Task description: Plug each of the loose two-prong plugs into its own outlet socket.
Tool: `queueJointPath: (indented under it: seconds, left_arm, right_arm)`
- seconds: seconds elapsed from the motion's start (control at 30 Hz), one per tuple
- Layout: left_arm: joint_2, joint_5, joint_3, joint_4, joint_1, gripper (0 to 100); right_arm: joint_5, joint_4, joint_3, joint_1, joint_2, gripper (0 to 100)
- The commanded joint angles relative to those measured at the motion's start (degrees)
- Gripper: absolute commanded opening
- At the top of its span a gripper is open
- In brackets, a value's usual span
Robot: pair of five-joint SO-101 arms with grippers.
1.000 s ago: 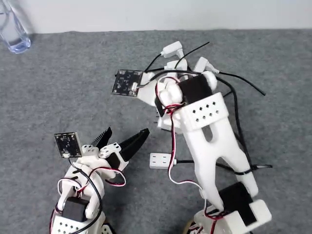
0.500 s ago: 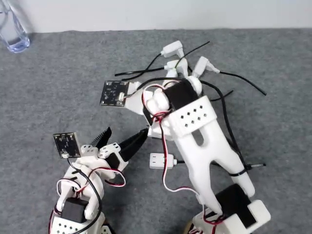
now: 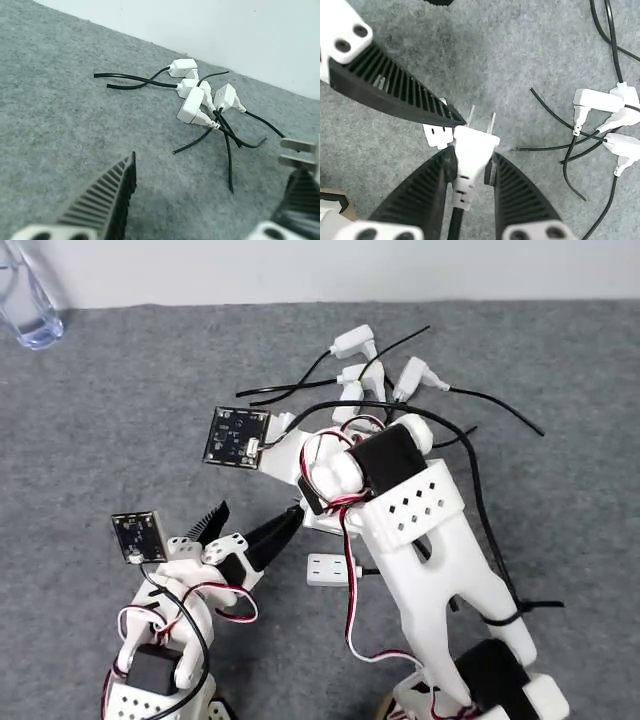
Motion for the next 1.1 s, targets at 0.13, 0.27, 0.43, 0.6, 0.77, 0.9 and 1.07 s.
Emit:
queueJointPath:
  seconds: [0.13,0.27,0.43,0.6,0.77,0.9,1.07]
  left_arm:
    - [-0.4,0.0,-0.5,0.2,-0.2,43]
    - [-0.5,0.0,-0.5,-0.1,-0.2,43]
    - [-0.5,0.0,-0.5,-0.2,-0.2,43]
    - [-0.5,0.0,-0.5,0.0,-0.2,43]
    - [-0.5,-0.1,-0.5,0.0,-0.2,43]
    - [-0.5,-0.1,-0.5,0.0,-0.2,43]
    - [-0.5,-0.1,-0.5,0.1,-0.2,43]
  right_arm:
    - [4.0,0.1,2.1,6.5,-0.1,0.9]
    - [5.5,-0.9,6.0,8.6,1.1,0.9]
    - [5.0,-2.2,8.9,7.0,0.2,0.9]
    - [3.1,-1.8,9.0,2.8,-2.1,0.9]
    - [2.0,-0.3,8.9,-1.4,-5.2,0.9]
    - [-0.2,0.0,8.9,-2.5,-6.6,0.9]
    - [-0.4,0.0,8.9,-2.5,-8.0,0.9]
